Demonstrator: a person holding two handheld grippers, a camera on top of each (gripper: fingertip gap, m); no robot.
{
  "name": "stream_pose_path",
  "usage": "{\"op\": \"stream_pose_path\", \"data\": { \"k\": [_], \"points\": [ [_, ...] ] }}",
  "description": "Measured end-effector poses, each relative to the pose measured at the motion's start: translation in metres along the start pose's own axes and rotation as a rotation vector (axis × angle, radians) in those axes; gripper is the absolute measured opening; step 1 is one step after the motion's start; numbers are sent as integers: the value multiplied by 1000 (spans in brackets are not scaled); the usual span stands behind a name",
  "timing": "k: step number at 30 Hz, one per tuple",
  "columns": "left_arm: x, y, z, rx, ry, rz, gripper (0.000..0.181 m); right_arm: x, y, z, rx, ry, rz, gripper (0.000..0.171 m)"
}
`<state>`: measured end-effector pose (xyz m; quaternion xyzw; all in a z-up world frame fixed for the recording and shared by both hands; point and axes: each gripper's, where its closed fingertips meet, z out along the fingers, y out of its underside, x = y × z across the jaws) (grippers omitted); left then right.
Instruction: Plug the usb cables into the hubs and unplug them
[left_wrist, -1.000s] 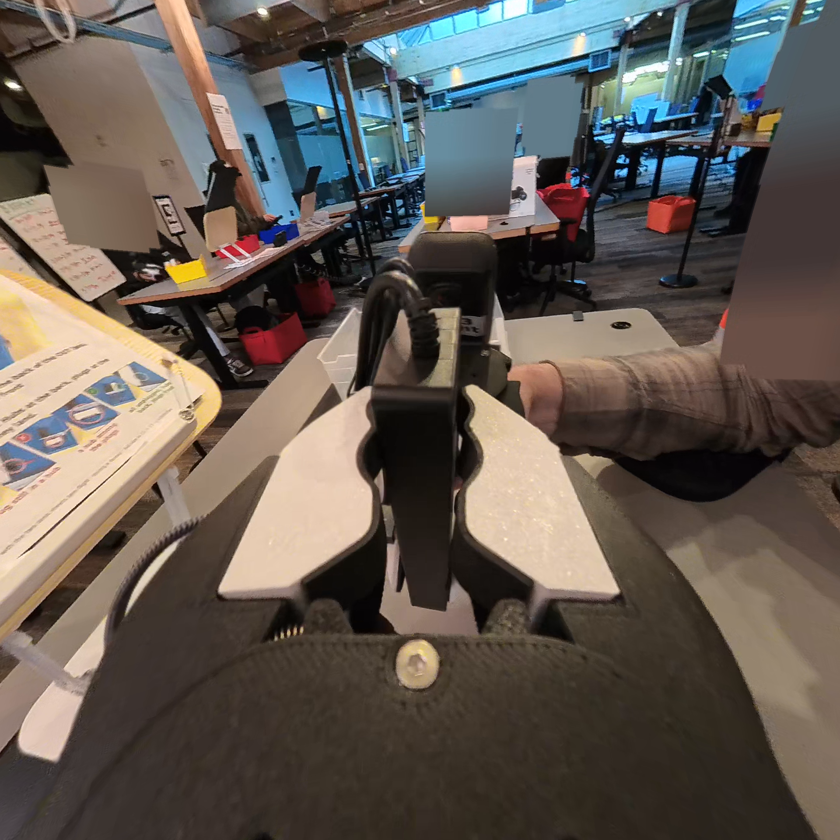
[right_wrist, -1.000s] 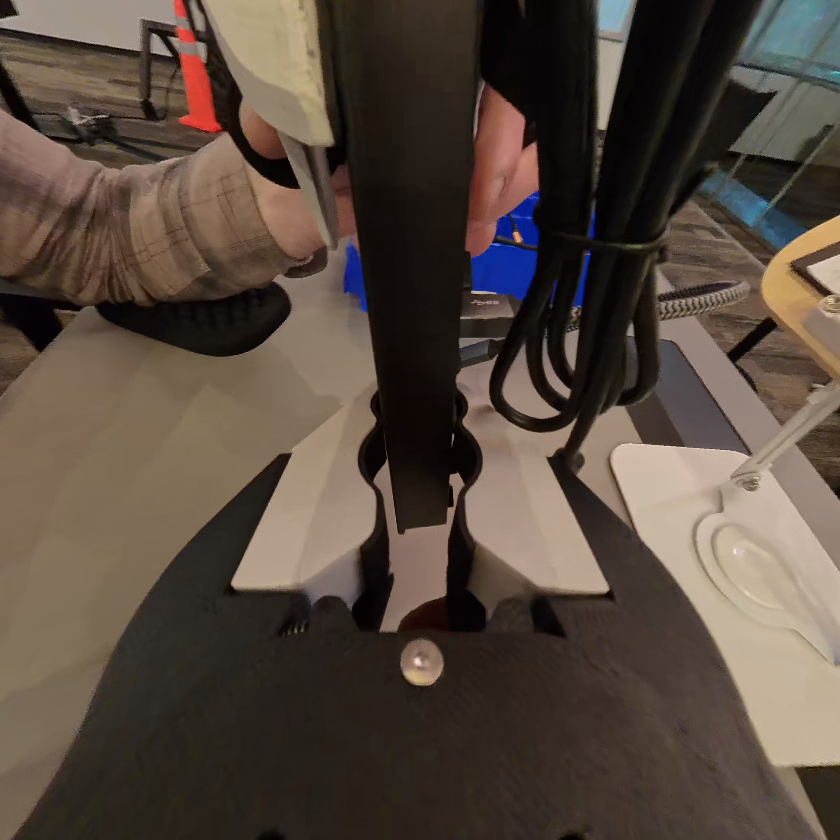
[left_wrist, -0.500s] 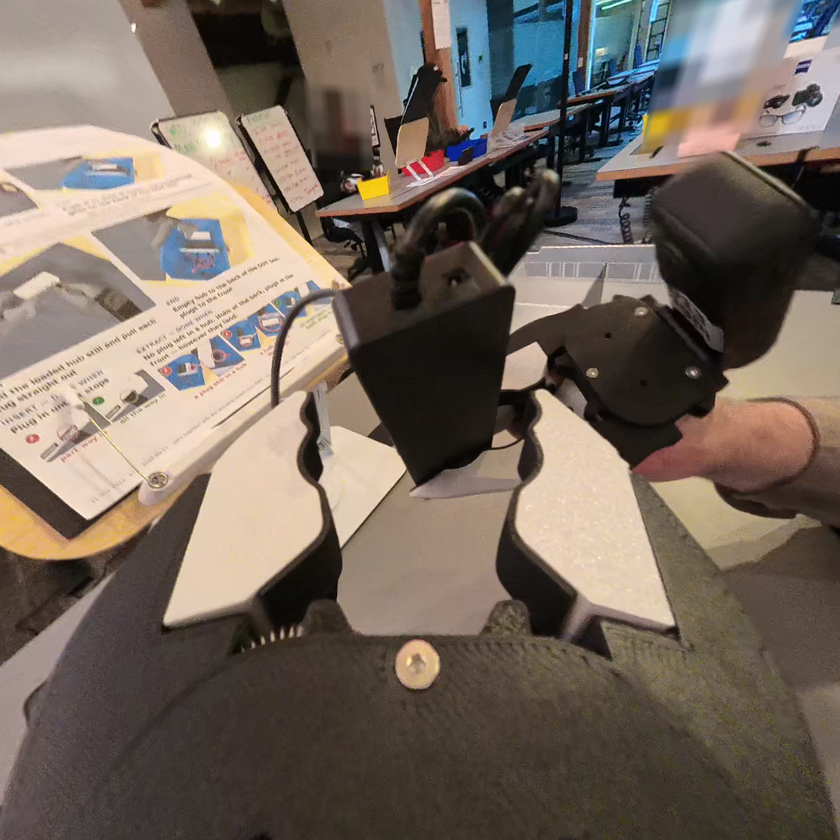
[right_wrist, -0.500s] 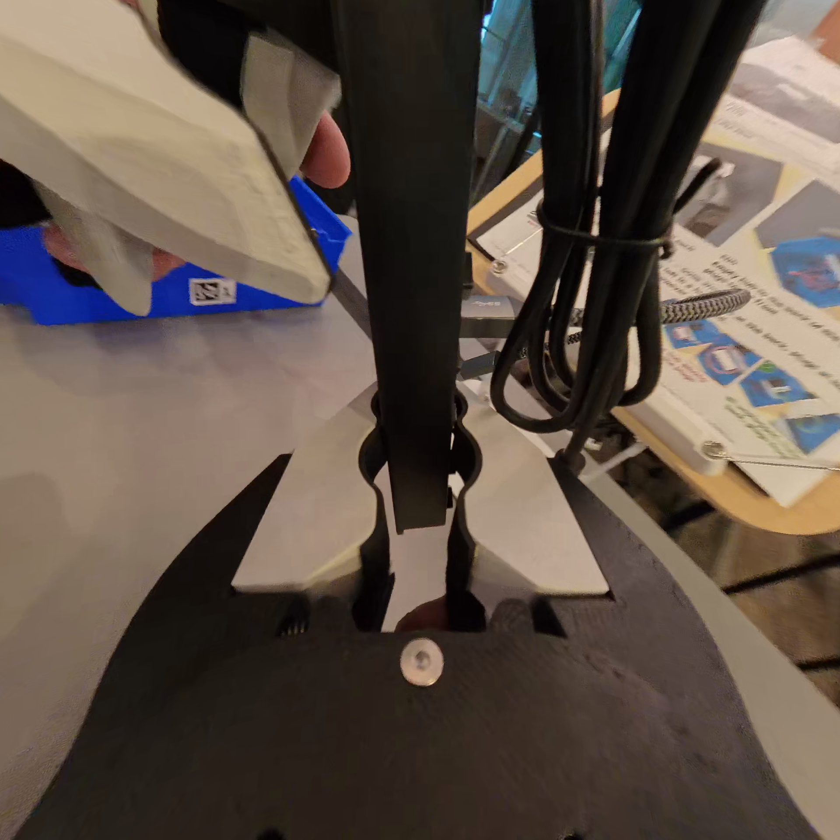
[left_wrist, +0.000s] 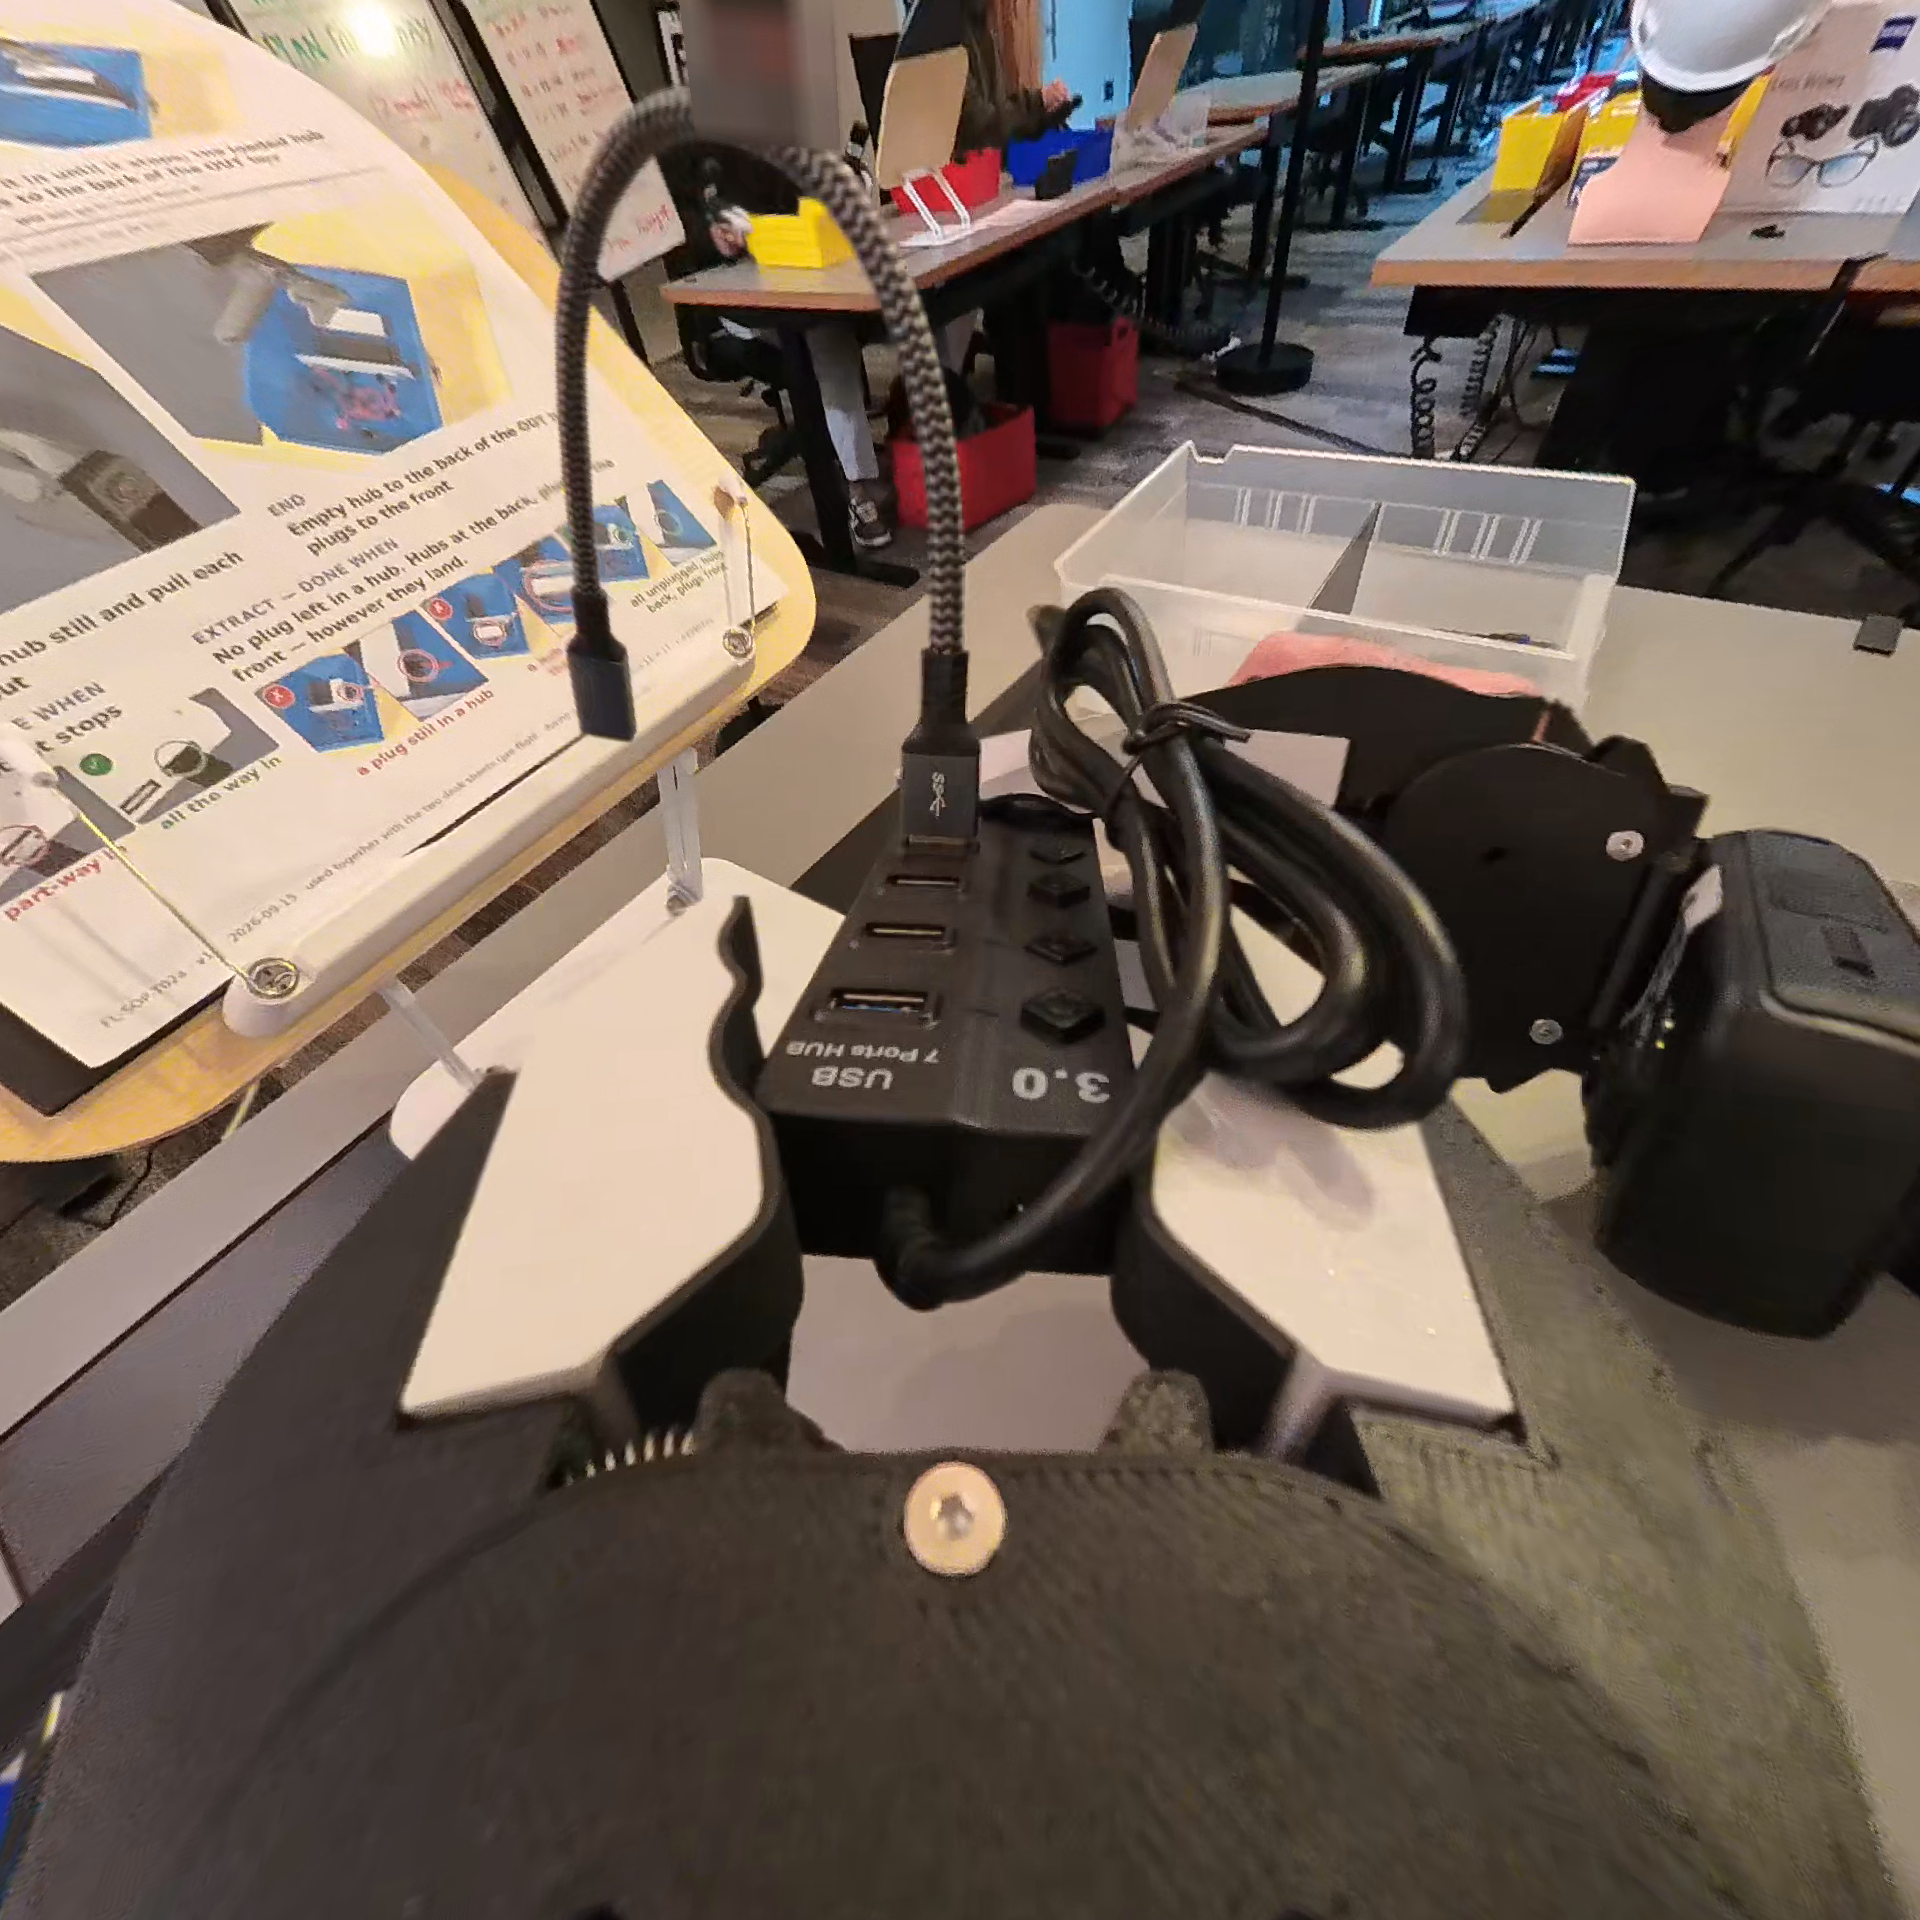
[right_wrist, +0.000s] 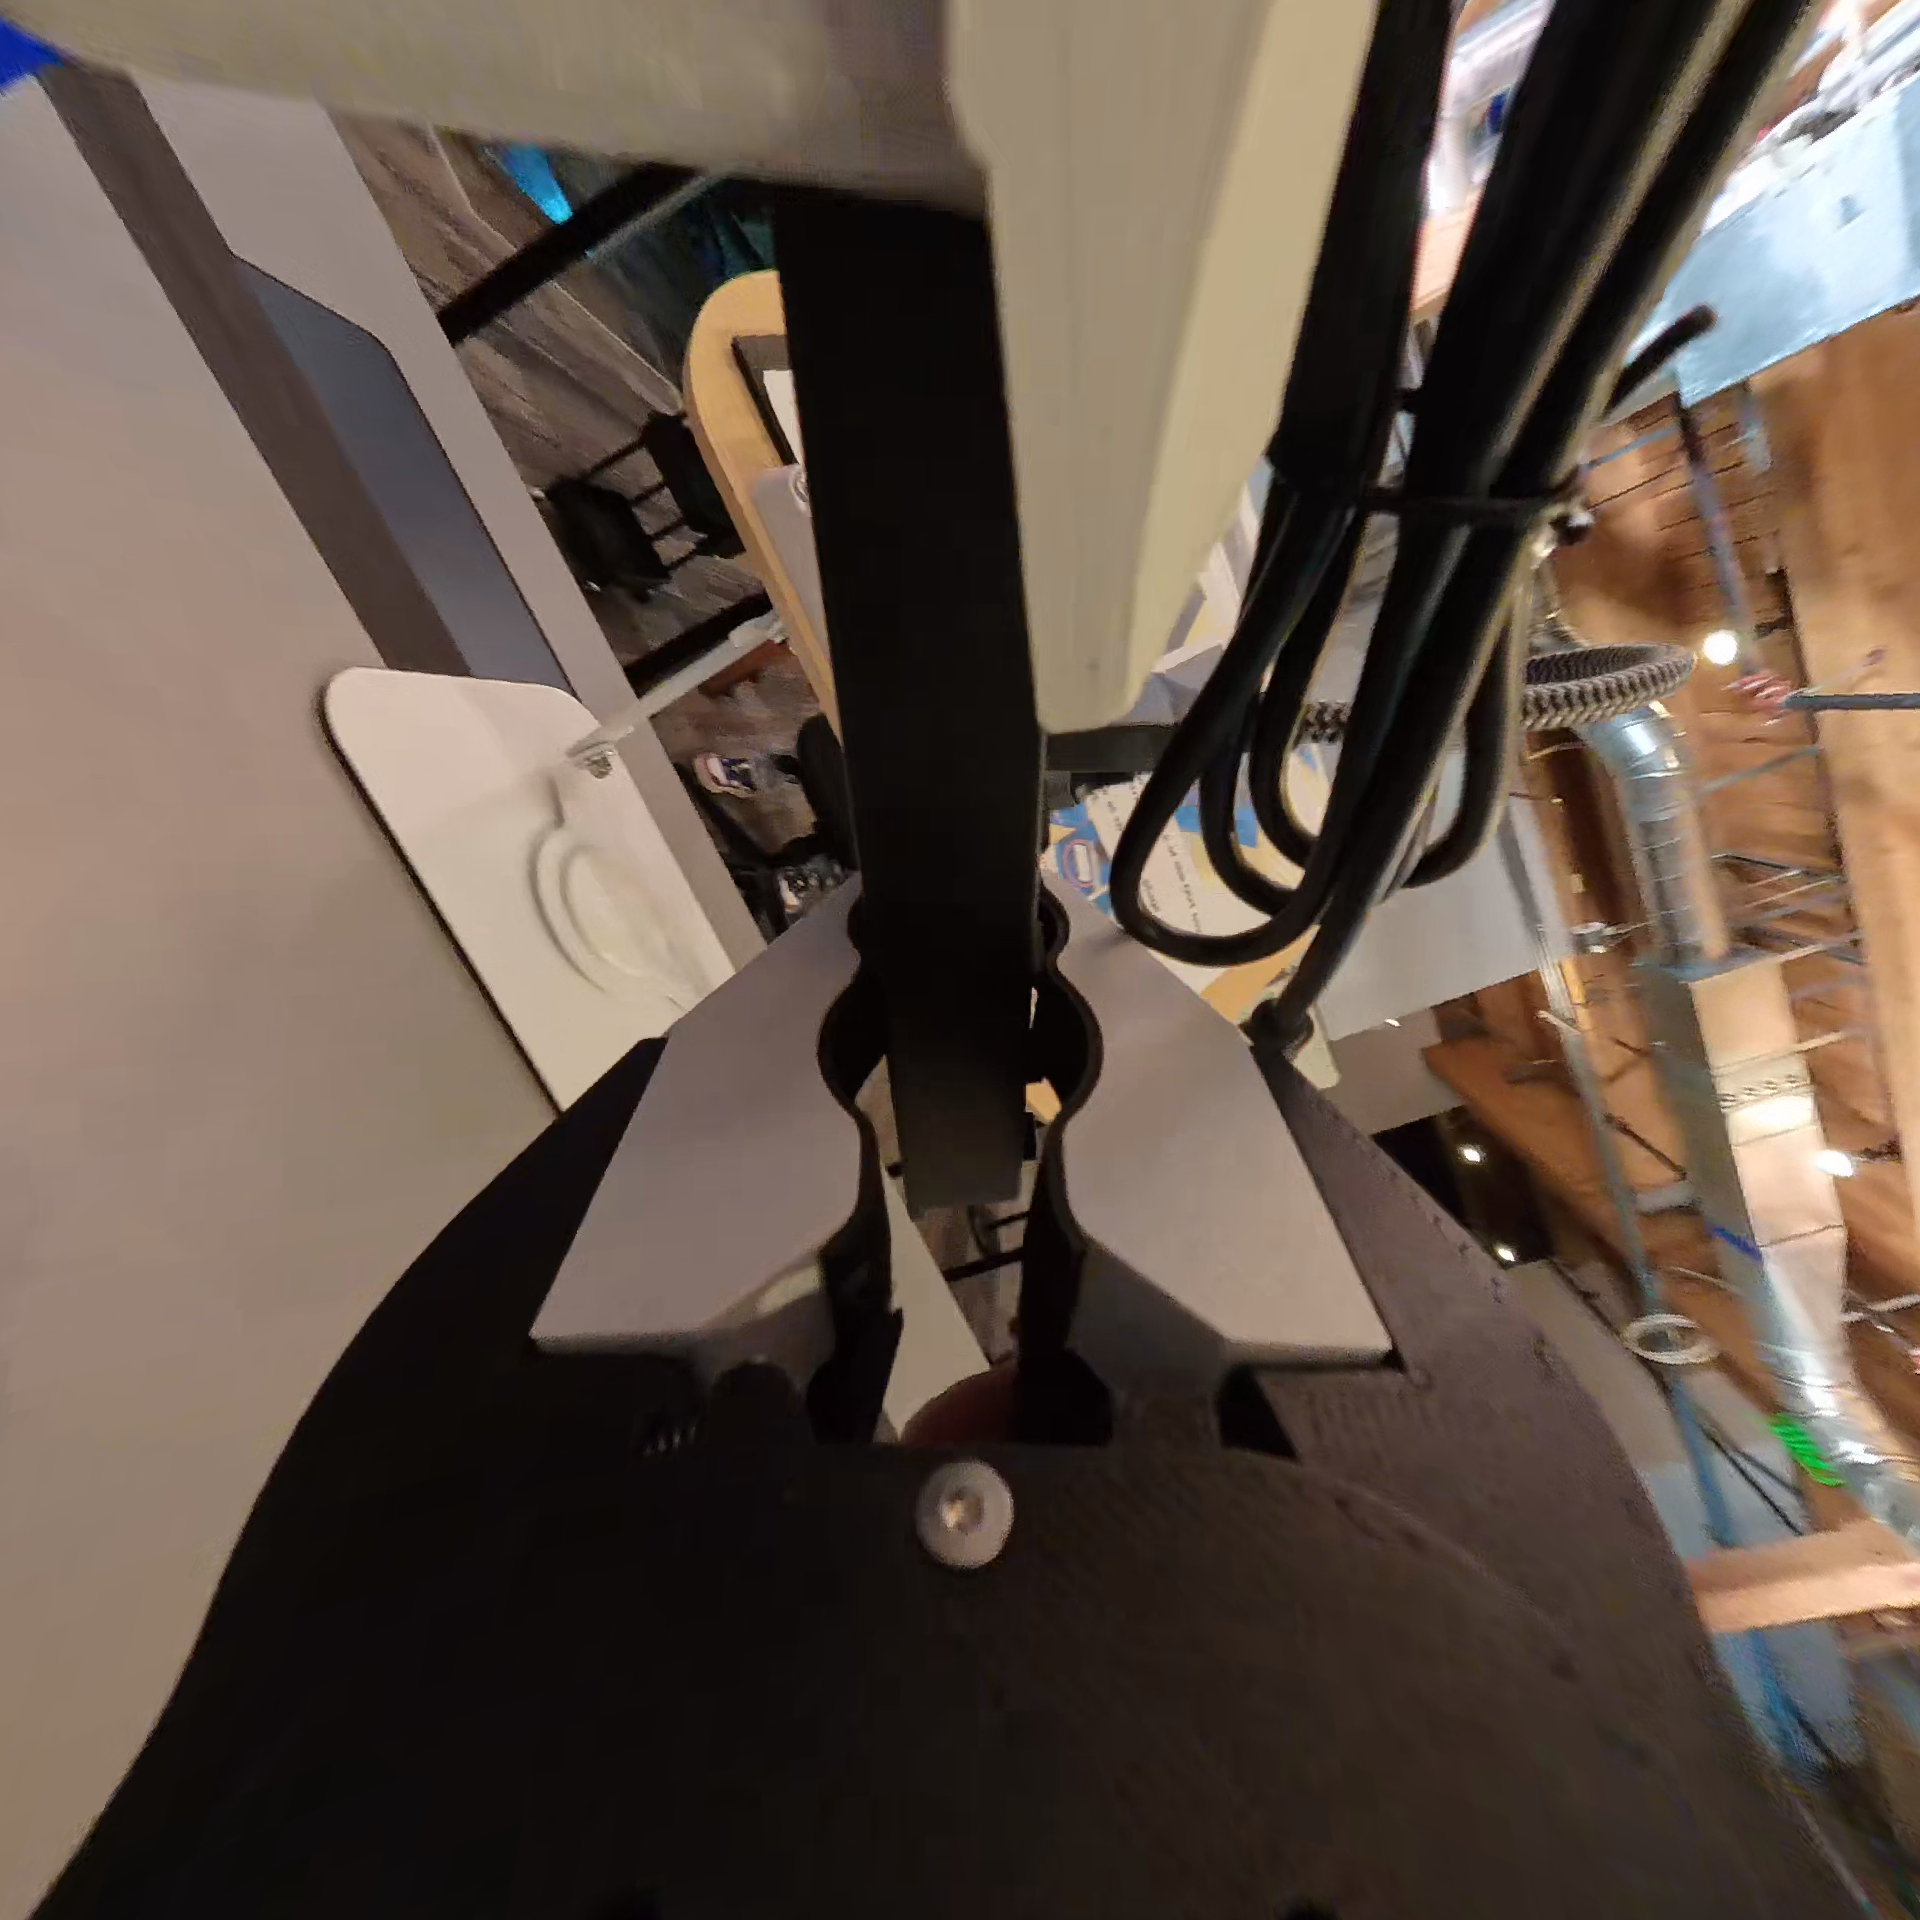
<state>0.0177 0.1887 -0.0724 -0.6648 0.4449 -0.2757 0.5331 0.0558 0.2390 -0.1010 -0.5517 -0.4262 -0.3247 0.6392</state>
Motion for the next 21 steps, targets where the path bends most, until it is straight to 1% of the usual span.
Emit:
{"op": "stream_pose_path", "data": {
  "k": [5, 7, 8, 10, 11, 14, 21],
  "points": [
    [0, 5, 2, -15, 8, 9, 74, 4, 3, 0, -6, 38, -22, 21],
    [2, 7, 4, -28, 23, 9, 84, 5, 4, 1, -10, 40, -7, 21],
    [1, 7, 4, -26, 25, 7, 85, 5, 4, 1, -16, 44, -6, 21],
    [2, 5, 4, -10, 20, 9, 82, 7, 4, 0, -14, 57, -22, 21],
    [0, 3, 3, 3, 4, 7, 75, 8, 4, 0, -14, 60, -22, 21],
    [-2, 4, 2, -5, -5, 27, 72, 9, 3, 0, -20, 73, -37, 21],
    [-4, 1, 3, 42, -5, 39, 70, 7, 5, 1, -24, 74, -44, 21]
  ]
}}
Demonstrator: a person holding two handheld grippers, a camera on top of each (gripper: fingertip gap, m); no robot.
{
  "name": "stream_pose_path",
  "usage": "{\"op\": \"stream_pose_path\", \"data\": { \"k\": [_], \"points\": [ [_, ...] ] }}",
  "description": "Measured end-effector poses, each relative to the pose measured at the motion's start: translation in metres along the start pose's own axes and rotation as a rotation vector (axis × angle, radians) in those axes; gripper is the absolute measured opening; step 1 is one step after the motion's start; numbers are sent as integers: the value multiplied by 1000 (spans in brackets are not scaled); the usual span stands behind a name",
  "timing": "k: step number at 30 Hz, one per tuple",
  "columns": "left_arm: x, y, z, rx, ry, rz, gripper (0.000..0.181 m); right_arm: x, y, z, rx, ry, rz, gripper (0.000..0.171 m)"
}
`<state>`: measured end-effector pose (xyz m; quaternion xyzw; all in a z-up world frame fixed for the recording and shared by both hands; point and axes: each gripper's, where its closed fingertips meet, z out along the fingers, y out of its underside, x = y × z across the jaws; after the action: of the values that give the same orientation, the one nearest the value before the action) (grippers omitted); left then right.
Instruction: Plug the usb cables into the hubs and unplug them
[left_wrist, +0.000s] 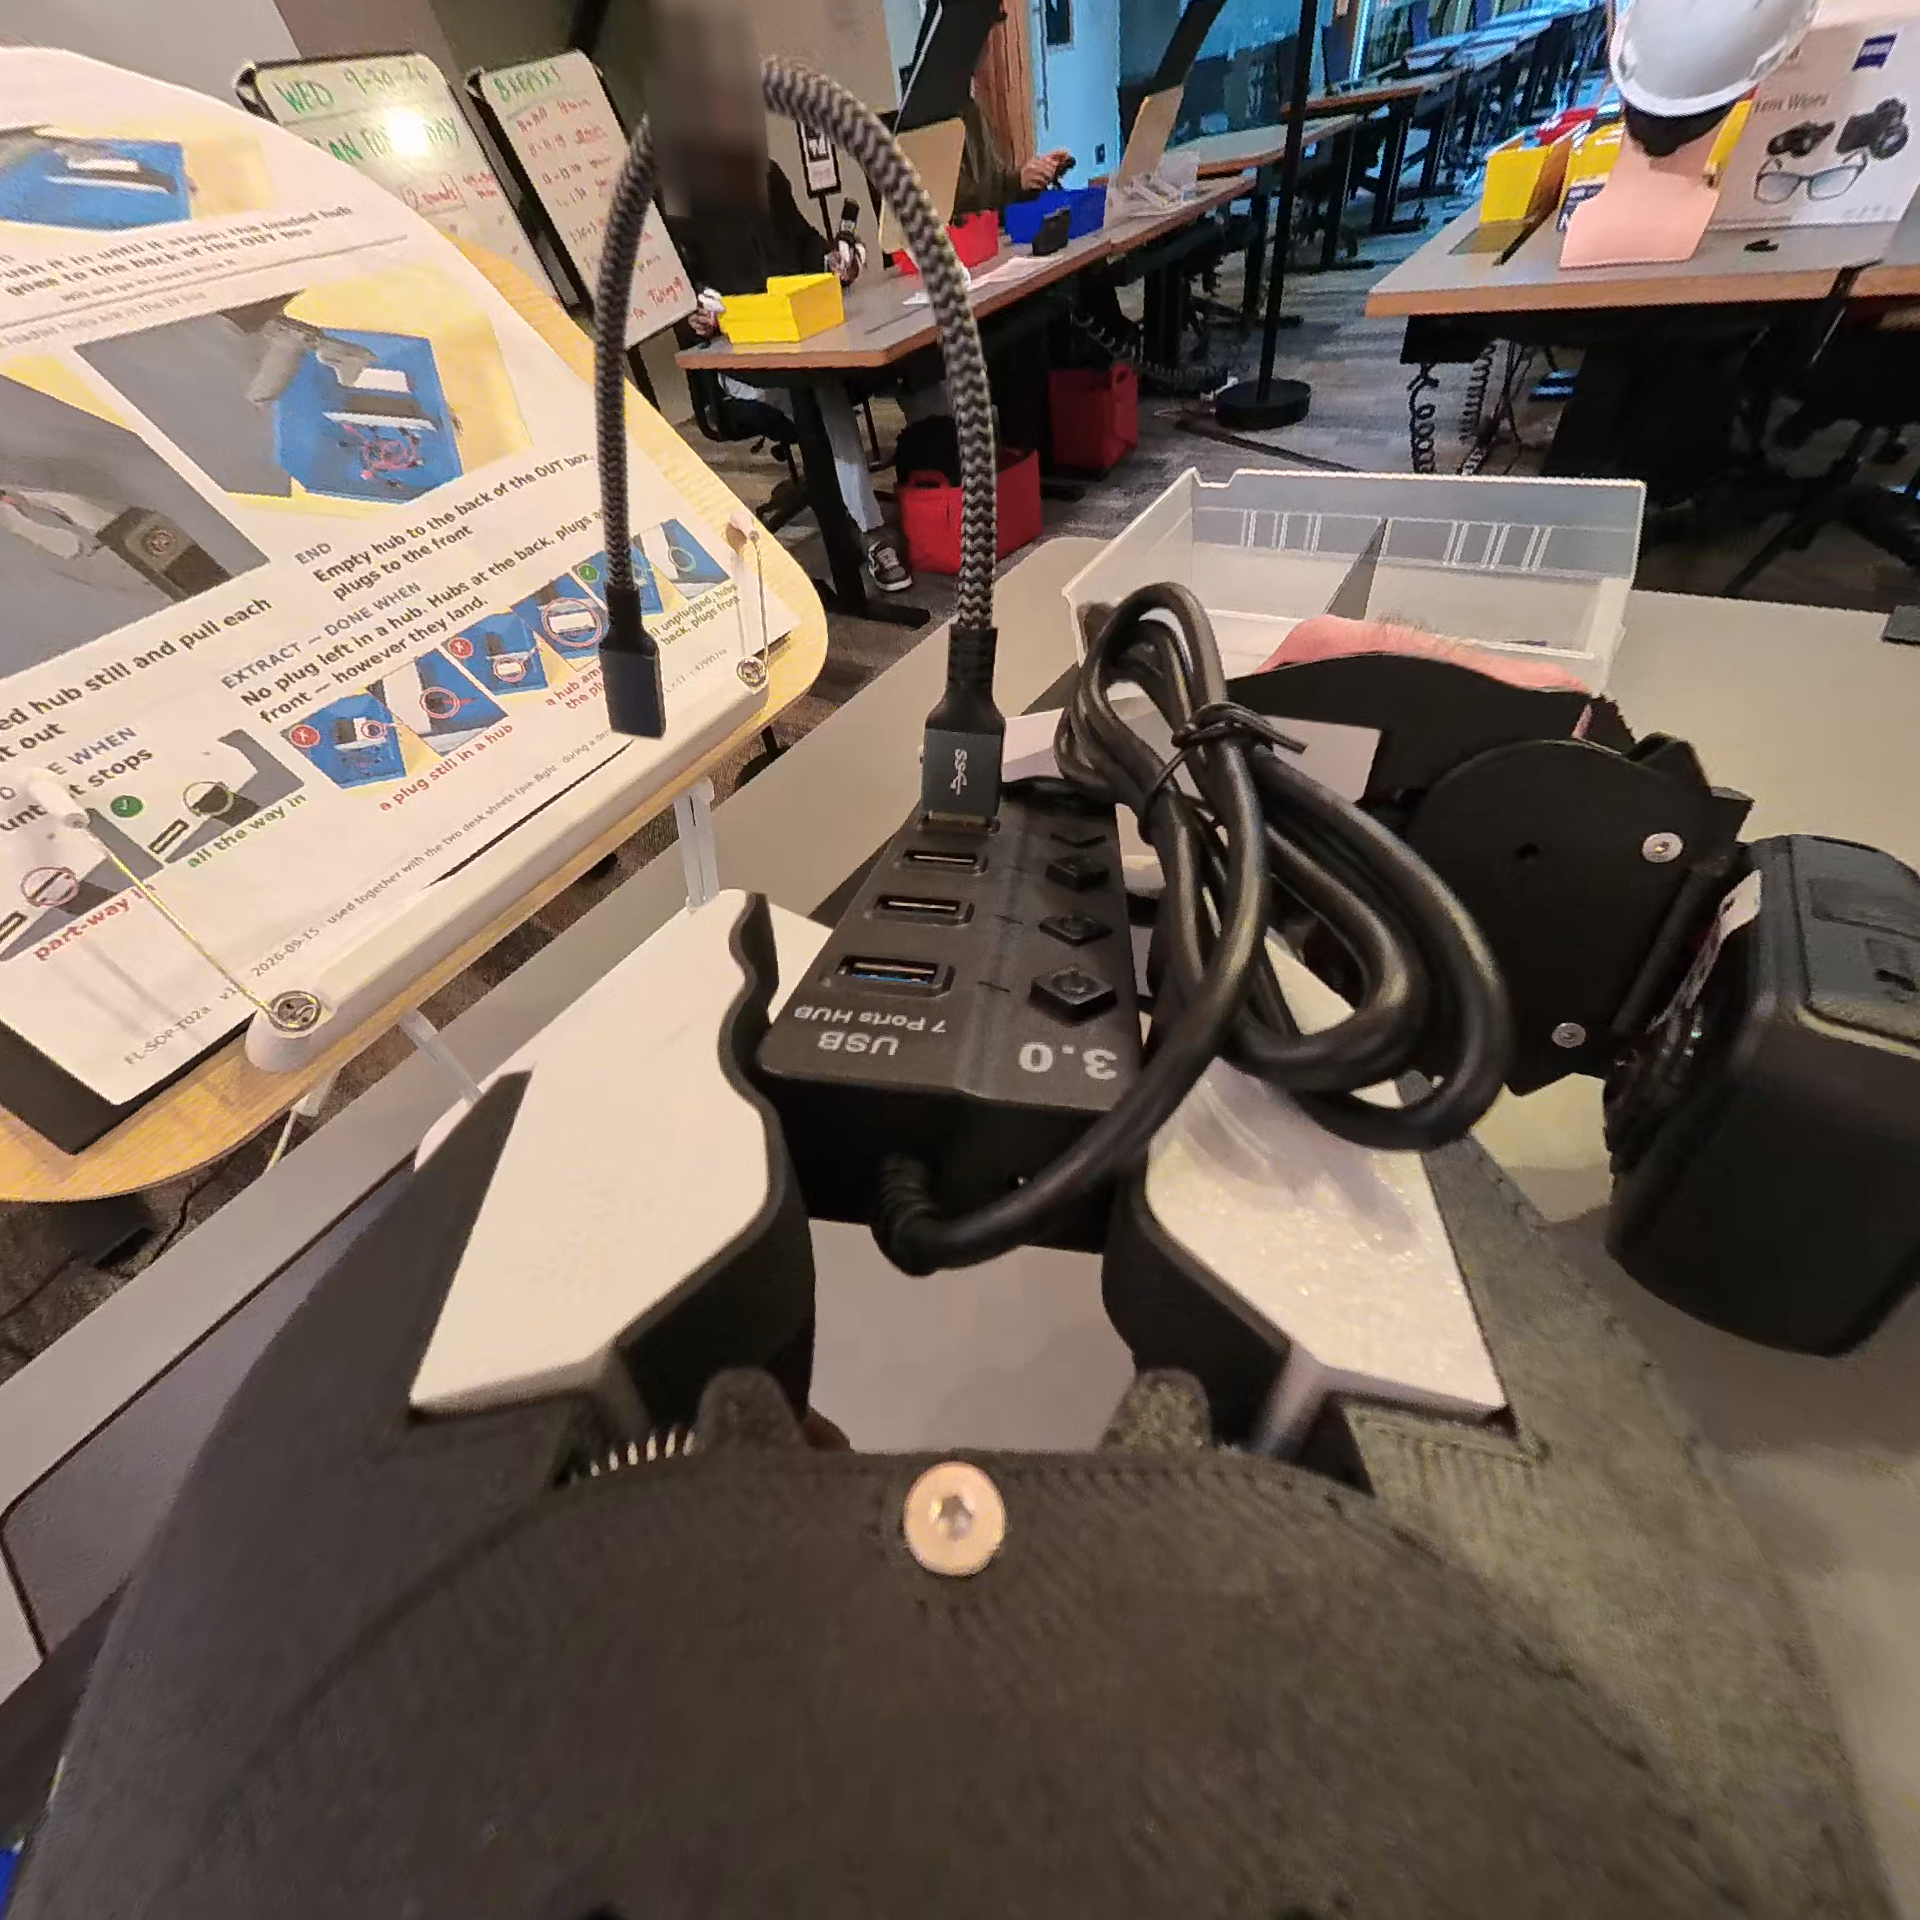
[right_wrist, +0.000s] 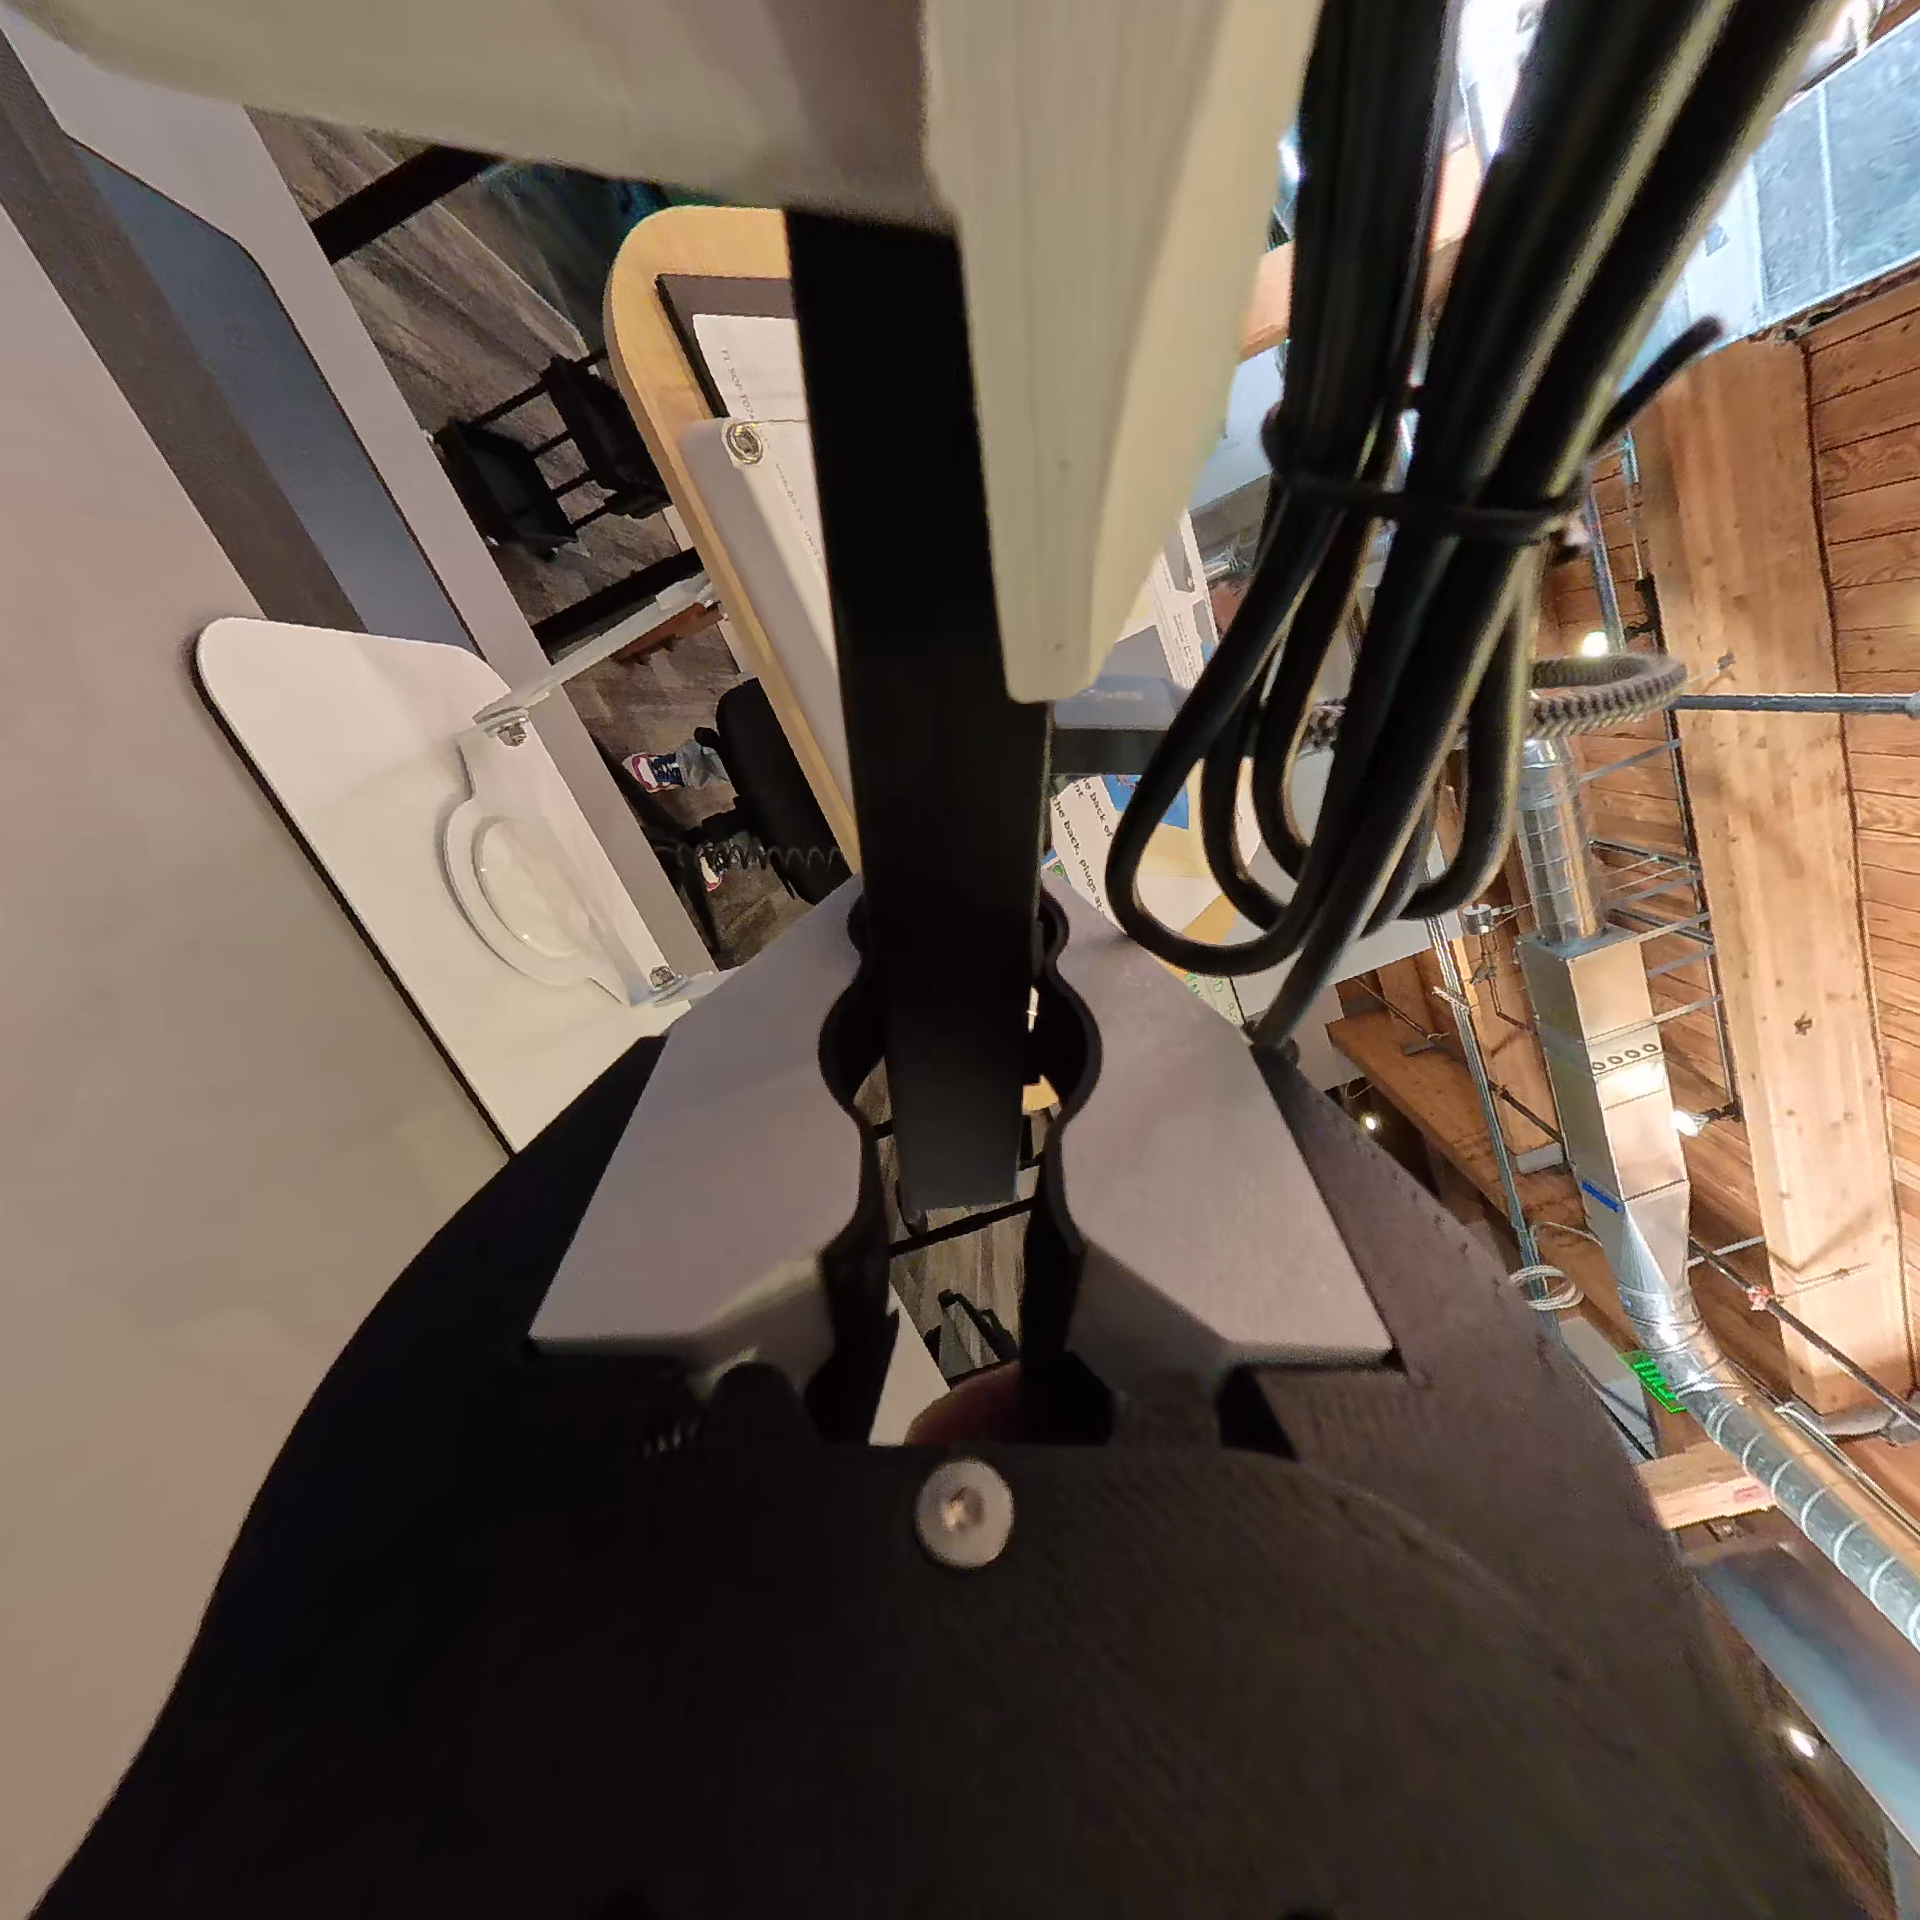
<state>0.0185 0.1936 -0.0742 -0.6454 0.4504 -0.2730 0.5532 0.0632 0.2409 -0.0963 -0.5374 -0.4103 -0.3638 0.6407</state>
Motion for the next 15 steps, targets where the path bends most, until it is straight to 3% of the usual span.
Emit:
{"op": "stream_pose_path", "data": {
  "k": [6, 15],
  "points": [
    [-4, 3, -1, 8, 26, -4, 69, -8, -2, 2, 13, -25, -13, 23],
    [-21, 14, -2, -10, 36, -52, 67, -42, -3, 1, 29, -238, -23, 37]
  ]
}}
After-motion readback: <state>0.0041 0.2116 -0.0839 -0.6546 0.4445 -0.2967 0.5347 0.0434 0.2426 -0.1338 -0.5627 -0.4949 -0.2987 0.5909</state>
